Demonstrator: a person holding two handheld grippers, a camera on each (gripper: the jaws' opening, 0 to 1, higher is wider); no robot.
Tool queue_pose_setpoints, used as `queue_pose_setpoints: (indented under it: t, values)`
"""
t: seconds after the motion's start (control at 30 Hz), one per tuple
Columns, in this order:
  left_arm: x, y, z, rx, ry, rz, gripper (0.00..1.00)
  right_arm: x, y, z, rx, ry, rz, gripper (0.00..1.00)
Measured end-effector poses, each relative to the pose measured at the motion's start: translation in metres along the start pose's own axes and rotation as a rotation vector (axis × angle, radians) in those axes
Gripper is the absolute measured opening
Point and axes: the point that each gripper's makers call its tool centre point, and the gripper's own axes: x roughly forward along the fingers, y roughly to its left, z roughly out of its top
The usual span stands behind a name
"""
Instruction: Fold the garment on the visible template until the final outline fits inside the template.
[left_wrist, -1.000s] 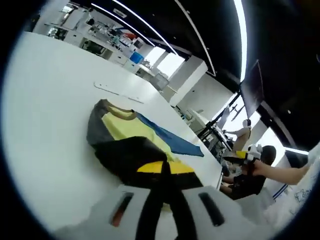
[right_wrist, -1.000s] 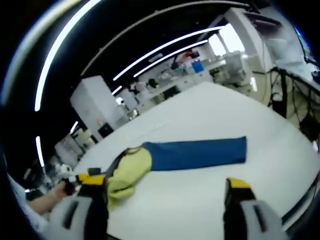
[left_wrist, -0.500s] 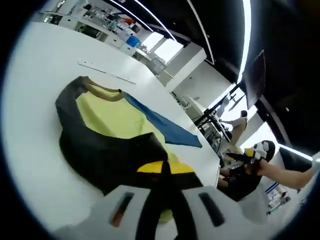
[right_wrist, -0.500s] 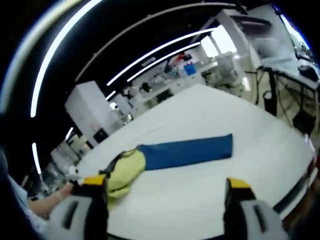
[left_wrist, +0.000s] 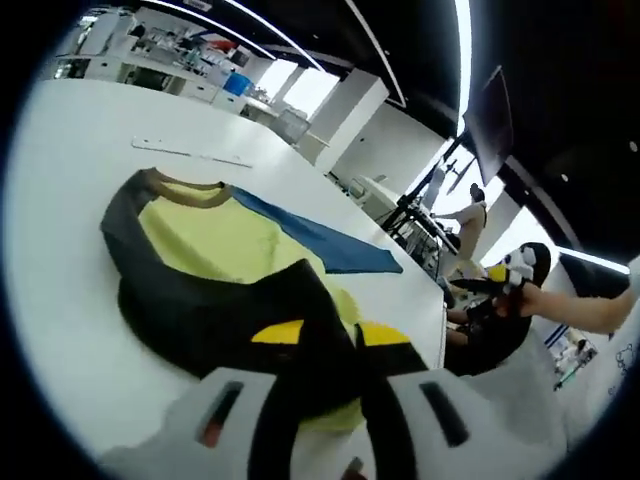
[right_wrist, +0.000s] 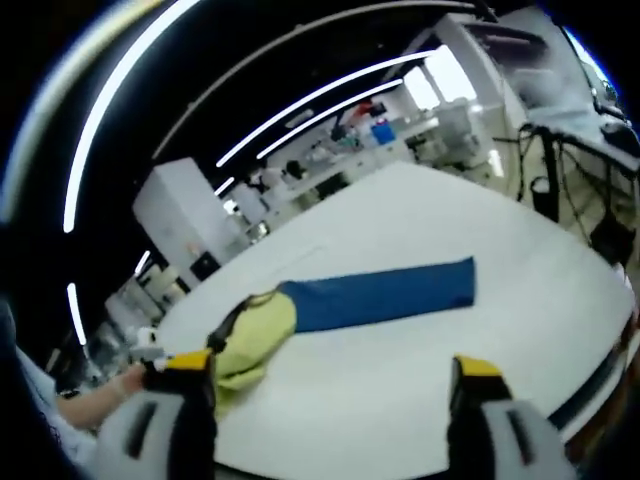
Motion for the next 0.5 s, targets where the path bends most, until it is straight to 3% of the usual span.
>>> queue_pose_setpoints:
  t: [0.1, 0.2, 0.3, 0.43, 0.5]
  values:
    - [-0.010, 0.006, -0.003, 0.014, 0.003, 0.016, 0.41, 0.001, 0.005, 0.001, -0.020, 0.002, 0.020, 0.99]
    - [-0.014, 0.014, -0.003, -0.017, 0.002, 0.035, 0.49, 0.002, 0.008, -0.007, -0.102, 0.060, 0.044, 0.99]
    - [-0.018, 0.020, 0.002, -0.027, -0.012, 0.044, 0.48, 0.001, 0.011, -0.017, -0.175, 0.116, 0.062, 0.99]
    - [-0.020, 0.037, 0.005, -0.067, -0.035, 0.093, 0.45, 0.000, 0.015, -0.018, -0.173, 0.114, 0.078, 0.99]
    - [-0.024, 0.056, 0.005, -0.112, -0.059, 0.188, 0.41, 0.001, 0.019, -0.019, -0.160, 0.102, 0.078, 0.99]
